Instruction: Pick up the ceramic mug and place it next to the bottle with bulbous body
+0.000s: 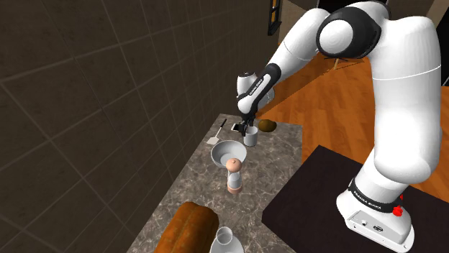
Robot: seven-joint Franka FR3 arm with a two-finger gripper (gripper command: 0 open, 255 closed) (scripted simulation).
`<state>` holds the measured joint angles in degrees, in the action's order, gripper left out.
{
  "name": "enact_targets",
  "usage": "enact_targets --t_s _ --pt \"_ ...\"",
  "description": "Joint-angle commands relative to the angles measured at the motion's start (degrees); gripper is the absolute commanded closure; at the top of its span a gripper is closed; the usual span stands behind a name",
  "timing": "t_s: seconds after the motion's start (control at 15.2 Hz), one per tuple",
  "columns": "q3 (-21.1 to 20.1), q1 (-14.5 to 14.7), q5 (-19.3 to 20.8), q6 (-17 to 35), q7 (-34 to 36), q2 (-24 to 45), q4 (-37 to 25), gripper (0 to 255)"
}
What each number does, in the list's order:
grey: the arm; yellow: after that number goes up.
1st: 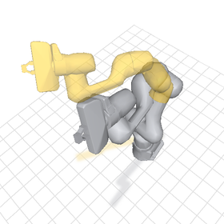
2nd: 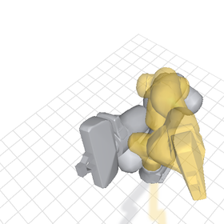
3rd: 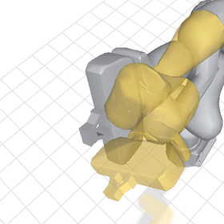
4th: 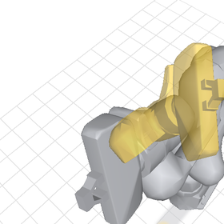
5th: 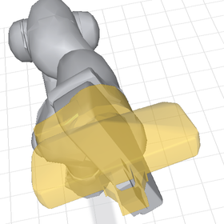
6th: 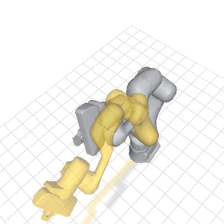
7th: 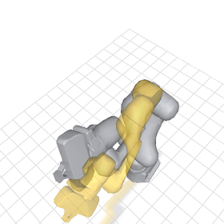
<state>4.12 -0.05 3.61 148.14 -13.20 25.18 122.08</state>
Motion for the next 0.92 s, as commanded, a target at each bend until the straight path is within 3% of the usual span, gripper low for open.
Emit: enact_targets --t_s 0.0,0.46,0.86 --pt "0.1 0.0 0.2 1.2 0.0 2.7 -1.3 0" --pt "0.0 -0.3 0.1 4.8 -0.1 7.3 -2.4 0" --pt "0.0 -0.3 0.1 4.8 -0.1 7.3 -2.4 0"
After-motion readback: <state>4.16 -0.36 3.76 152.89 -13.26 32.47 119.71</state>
